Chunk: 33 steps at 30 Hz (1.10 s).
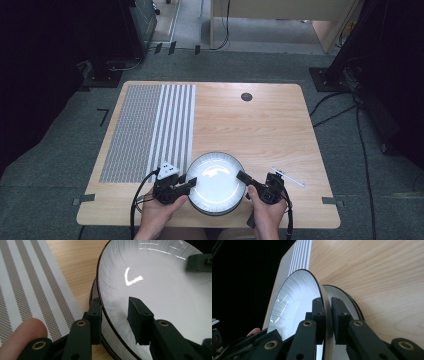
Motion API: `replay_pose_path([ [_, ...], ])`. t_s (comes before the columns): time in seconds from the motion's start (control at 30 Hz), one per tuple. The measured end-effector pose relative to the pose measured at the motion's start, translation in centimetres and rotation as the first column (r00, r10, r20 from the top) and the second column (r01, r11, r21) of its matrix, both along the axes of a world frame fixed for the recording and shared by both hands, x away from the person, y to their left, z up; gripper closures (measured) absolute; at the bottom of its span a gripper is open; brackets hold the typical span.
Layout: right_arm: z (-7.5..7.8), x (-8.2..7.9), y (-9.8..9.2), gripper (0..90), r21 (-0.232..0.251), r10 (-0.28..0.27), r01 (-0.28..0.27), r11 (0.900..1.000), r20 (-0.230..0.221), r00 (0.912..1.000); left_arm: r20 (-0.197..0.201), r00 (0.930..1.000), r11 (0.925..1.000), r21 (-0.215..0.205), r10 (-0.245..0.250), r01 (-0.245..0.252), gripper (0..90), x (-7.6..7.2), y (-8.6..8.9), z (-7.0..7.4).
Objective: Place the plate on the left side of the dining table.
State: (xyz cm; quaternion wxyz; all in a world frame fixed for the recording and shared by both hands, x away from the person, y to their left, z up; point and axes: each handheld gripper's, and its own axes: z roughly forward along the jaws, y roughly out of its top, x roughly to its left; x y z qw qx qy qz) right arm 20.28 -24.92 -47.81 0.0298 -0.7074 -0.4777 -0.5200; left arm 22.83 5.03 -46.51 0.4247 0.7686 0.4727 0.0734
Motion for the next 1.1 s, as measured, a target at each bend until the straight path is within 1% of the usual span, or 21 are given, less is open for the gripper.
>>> replay_pose_path([
  [0.13,0.5,1.1,0.7,82.4,0.01,0.012,-0.012,1.0,0.006,0.9999,0.01,0.9996,0.9996,-0.004,0.027,-0.027,65.4,0.5,0.8,0.7],
  [0.27,1.0,2.3,1.7,82.4,0.016,0.032,-0.032,0.999,0.007,0.9995,0.01,0.9985,0.9985,-0.012,0.054,-0.054,65.7,1.1,2.1,1.3],
  [0.43,1.9,4.2,3.3,82.0,0.012,0.065,-0.066,0.998,0.016,0.9977,0.011,0.9964,0.9963,-0.016,0.085,-0.084,65.5,1.8,3.6,1.9],
  [0.5,2.1,4.8,3.9,81.9,0.02,0.072,-0.073,0.997,0.013,0.9973,0.008,0.9951,0.995,-0.019,0.098,-0.098,65.6,2.1,4.2,2.1],
  [0.6,2.3,5.6,5.0,82.0,0.017,0.087,-0.087,0.996,0.012,0.9962,0.007,0.9934,0.9934,-0.014,0.114,-0.114,65.5,2.5,5.3,2.4],
  [0.73,2.5,6.7,6.3,82.0,0.032,0.105,-0.105,0.994,0.004,0.9944,0.011,0.9904,0.9904,-0.011,0.138,-0.138,65.7,3.1,6.7,2.8],
  [0.87,2.8,7.8,7.7,82.0,0.036,0.122,-0.121,0.992,-0.001,0.9926,0.014,0.988,0.9881,-0.009,0.154,-0.154,65.7,3.6,7.9,3.2],
  [0.93,3.0,8.3,8.3,82.0,0.035,0.128,-0.128,0.991,0.0,0.9917,0.015,0.9869,0.987,-0.006,0.161,-0.161,65.7,3.9,8.5,3.5],
  [1.03,3.2,9.1,9.2,81.8,0.049,0.134,-0.134,0.99,-0.003,0.991,0.019,0.9853,0.9855,-0.005,0.17,-0.17,65.7,4.4,9.4,3.8],
  [1.1,3.4,9.7,9.8,81.9,0.05,0.137,-0.136,0.989,-0.002,0.9906,0.021,0.9838,0.984,0.001,0.178,-0.178,65.7,4.8,9.9,4.1],
])
